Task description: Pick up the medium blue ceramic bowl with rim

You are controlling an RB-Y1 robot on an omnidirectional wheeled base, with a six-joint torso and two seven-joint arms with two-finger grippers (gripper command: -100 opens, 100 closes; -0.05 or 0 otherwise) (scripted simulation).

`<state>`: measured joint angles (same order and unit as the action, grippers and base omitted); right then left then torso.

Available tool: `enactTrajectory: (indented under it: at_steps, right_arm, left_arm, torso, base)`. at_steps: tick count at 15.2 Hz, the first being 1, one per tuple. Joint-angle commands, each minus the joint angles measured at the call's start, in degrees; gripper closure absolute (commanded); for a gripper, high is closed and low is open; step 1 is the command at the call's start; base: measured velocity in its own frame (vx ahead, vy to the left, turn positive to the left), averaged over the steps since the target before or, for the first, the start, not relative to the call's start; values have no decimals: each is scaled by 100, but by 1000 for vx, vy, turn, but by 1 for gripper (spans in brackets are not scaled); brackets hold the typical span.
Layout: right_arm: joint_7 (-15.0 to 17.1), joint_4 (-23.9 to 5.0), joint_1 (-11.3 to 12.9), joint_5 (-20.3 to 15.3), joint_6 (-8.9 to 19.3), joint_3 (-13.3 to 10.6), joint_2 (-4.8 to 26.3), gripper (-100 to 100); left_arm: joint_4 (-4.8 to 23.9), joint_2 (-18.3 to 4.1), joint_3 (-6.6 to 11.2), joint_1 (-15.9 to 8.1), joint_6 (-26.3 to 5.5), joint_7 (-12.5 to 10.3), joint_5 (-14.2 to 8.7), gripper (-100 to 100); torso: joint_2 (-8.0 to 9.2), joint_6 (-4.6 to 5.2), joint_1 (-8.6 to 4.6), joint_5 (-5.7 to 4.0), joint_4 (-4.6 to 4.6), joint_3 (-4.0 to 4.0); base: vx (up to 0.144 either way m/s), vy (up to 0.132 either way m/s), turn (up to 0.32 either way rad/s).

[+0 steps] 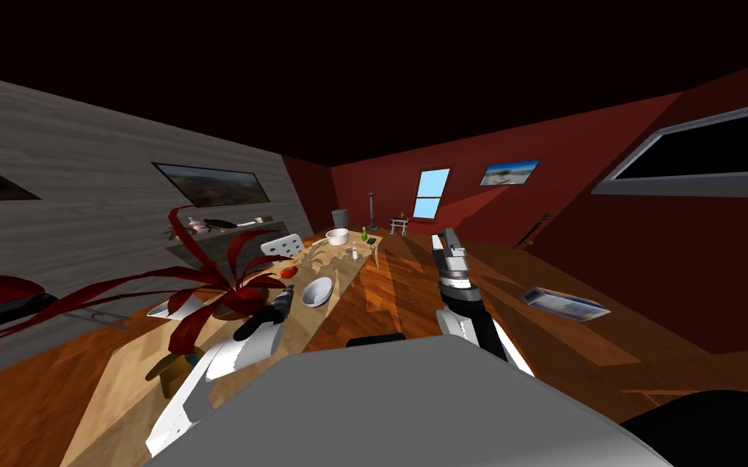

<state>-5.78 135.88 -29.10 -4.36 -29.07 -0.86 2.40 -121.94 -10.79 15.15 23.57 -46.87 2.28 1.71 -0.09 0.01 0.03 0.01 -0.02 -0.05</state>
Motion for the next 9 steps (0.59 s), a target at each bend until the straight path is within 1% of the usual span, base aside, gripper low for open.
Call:
enactTrajectory:
  at_steps: [1,2,3,4,6,7,9]
  right_arm:
    - [0,0,0,0,0,0,0,0]
    - [0,0,0,0,0,0,0,0]
    - [0,0,0,0,0,0,0,0]
    - [0,0,-1,0,0,0,0,0]
    - [0,0,0,0,0,0,0,0]
    - [0,0,-1,0,0,0,0,0]
    - [0,0,0,0,0,0,0,0]
  left_arm:
    - [16,25,45,-9,-286,3,-15,-100]
    - [16,25,45,-9,-386,3,-15,-100]
    - [16,25,45,-9,-392,3,-15,-100]
    - [51,47,116,-20,-586,0,-61,-100]
    - [51,47,116,-20,-761,0,-61,-100]
    - [82,72,184,-30,-931,-7,-109,-100]
    - [82,72,184,-30,-1114,-7,-109,-100]
  torso:
    - [0,0,0,0,0,0]
    - [-1,0,1,0,0,-1]
    - [-1,-2,1,0,0,0]
    - [1,-3,1,0,0,0]
    - [-3,0,0,0,0,-2]
    - [-3,-2,1,0,-1,-2]
    - [-5,-2,2,0,-1,-3]
  base:
    - [24,8,-151]
    - [19,10,-57]
    - [11,8,8]
    - [21,2,-113]
    - [27,8,-95]
    - [30,11,-120]
    - [29,12,-78]
